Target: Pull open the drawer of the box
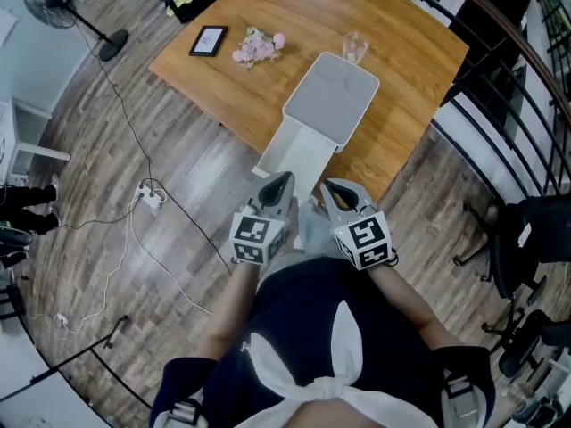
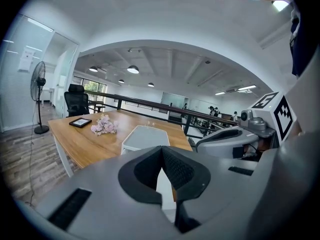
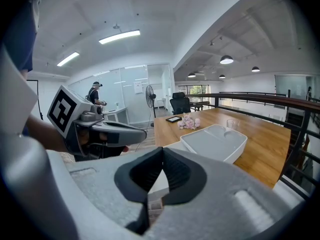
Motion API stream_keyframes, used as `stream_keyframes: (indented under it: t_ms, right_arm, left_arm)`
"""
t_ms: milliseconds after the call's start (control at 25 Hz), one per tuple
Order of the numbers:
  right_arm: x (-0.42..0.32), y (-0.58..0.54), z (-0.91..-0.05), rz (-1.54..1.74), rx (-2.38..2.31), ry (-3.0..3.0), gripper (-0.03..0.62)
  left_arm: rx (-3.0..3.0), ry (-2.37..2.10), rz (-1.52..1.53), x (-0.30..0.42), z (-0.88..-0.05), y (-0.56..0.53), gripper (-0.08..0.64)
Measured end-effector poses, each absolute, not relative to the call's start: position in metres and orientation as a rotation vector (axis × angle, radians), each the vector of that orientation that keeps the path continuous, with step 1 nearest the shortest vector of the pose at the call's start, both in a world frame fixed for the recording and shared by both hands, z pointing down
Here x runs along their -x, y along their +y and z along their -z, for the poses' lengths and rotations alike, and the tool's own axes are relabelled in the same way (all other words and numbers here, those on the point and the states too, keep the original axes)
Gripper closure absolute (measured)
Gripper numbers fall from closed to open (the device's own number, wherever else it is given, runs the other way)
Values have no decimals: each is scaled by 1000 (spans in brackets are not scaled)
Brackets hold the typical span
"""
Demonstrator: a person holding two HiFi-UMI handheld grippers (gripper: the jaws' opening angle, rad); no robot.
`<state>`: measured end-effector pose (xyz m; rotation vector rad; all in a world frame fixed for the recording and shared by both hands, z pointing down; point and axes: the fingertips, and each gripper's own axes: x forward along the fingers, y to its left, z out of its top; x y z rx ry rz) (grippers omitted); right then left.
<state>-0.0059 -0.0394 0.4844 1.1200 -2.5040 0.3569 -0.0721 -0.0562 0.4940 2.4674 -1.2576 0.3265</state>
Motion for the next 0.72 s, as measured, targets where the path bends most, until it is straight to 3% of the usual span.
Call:
stream_keyframes:
  t_ms: [720]
  right_arm:
    - [3,-32,-490,-358,-1103,-2491,595]
  left_arm:
    - [-2425,-1222,-339,69,-504,-50,542]
